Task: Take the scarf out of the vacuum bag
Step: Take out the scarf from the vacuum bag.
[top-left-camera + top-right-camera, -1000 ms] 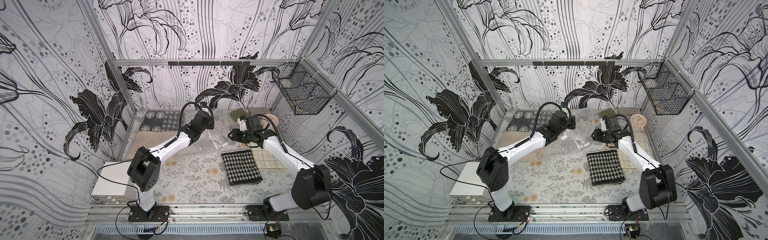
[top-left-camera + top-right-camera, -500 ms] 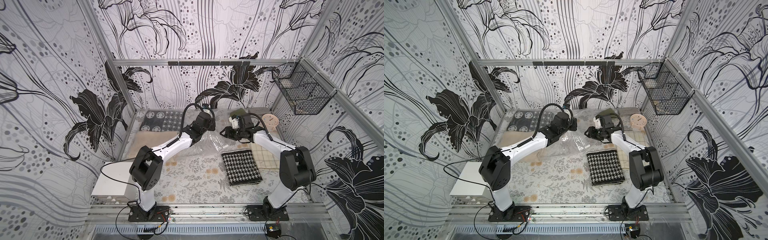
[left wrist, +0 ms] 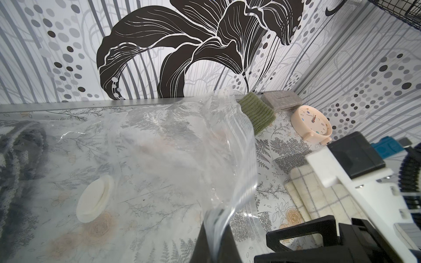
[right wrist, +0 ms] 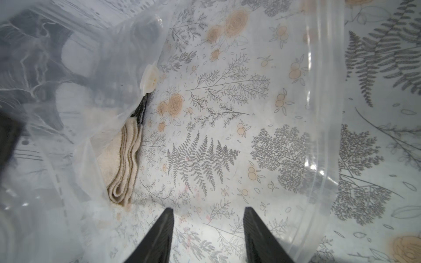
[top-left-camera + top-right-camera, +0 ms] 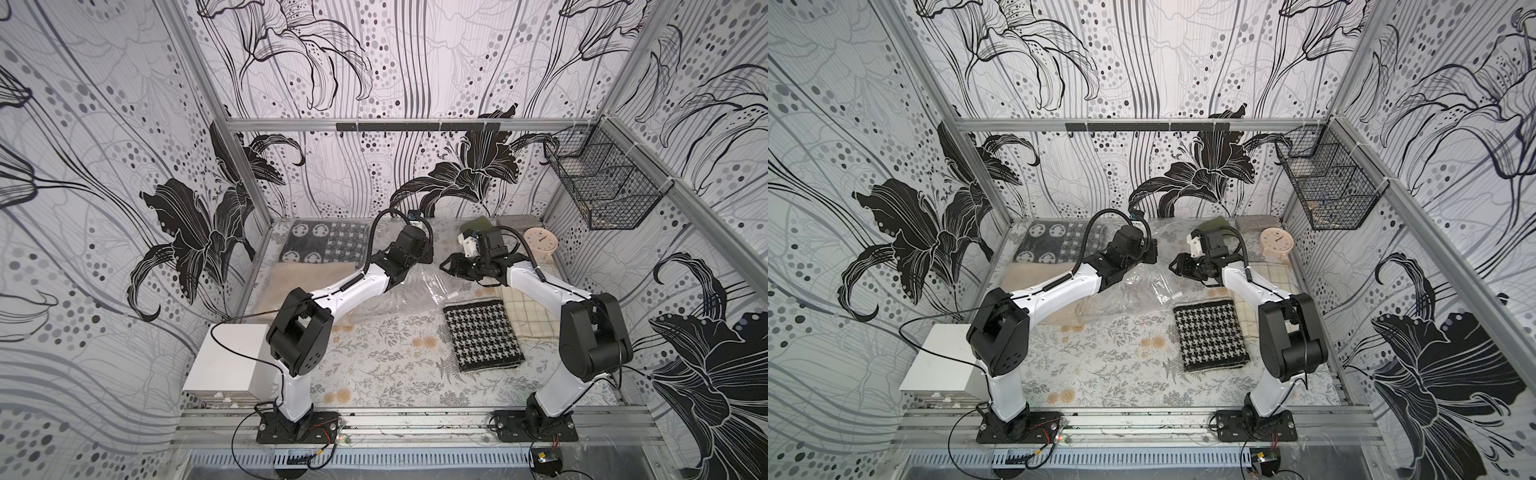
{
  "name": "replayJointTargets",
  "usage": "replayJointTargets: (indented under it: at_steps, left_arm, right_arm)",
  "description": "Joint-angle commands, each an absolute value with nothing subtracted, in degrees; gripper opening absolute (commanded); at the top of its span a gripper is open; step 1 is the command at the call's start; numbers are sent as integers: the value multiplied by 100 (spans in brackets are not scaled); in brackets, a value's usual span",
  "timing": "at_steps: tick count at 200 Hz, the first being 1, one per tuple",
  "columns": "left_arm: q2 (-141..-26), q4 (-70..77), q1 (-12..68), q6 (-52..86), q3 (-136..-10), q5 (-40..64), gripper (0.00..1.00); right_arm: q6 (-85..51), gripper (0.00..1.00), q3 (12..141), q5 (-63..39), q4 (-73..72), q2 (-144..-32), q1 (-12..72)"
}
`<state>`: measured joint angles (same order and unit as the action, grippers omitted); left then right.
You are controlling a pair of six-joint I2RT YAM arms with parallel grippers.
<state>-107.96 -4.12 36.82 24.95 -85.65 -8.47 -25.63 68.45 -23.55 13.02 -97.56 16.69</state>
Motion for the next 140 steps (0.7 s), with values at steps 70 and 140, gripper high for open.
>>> replayJointTargets:
  at_steps: [70,140]
  left_arm:
    - [-10848,-435,3682,2584,-8754,-847,0]
    - [-10850,-397,3683,2580,-8736,-826,0]
  right_arm:
    - [-2410,52,6709,-2188,1301,-9602,1625]
    - [-2491,52,6664,-2563,1185,-9419,1469]
